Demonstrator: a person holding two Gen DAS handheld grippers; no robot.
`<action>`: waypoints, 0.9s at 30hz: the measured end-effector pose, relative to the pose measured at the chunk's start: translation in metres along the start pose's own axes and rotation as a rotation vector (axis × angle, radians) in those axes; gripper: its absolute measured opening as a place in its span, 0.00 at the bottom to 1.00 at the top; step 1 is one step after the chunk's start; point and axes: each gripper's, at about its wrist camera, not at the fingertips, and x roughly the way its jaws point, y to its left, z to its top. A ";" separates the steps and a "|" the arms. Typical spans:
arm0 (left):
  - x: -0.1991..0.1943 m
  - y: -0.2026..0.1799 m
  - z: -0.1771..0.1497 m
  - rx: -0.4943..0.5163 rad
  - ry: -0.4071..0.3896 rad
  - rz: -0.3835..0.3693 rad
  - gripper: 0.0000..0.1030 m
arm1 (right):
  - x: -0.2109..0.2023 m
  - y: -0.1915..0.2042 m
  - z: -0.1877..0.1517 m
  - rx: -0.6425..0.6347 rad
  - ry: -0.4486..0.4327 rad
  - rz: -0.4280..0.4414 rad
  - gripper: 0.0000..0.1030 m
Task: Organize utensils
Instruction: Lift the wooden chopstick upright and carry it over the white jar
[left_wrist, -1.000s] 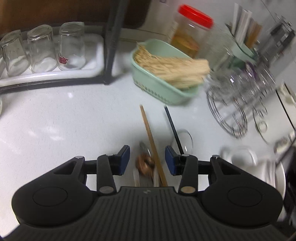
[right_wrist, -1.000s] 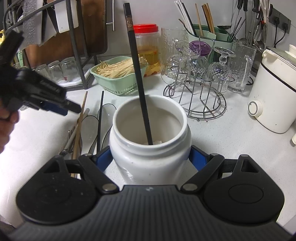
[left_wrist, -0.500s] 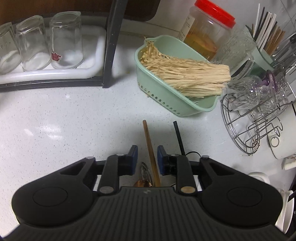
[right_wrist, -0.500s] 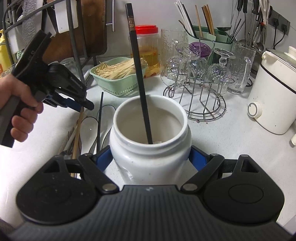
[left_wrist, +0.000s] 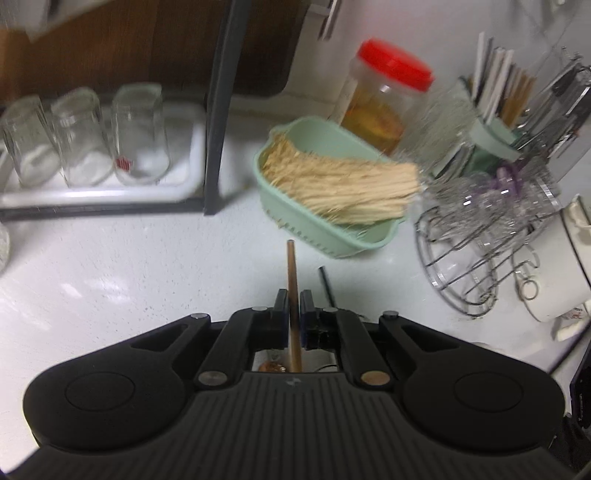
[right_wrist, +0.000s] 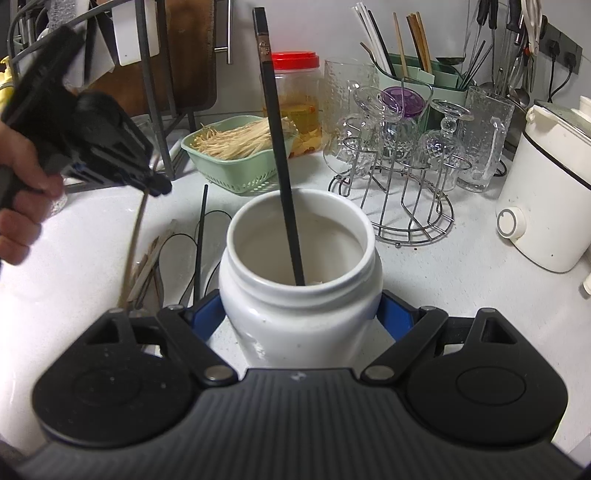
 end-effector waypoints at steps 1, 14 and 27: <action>-0.007 -0.004 0.000 0.013 -0.012 0.001 0.05 | 0.001 0.000 0.001 -0.004 0.000 0.001 0.87; -0.091 -0.043 -0.003 0.059 -0.122 -0.077 0.05 | 0.004 0.000 0.003 -0.016 0.001 0.015 0.87; -0.170 -0.082 0.005 0.129 -0.245 -0.198 0.05 | 0.008 0.003 0.005 -0.026 -0.019 0.027 0.87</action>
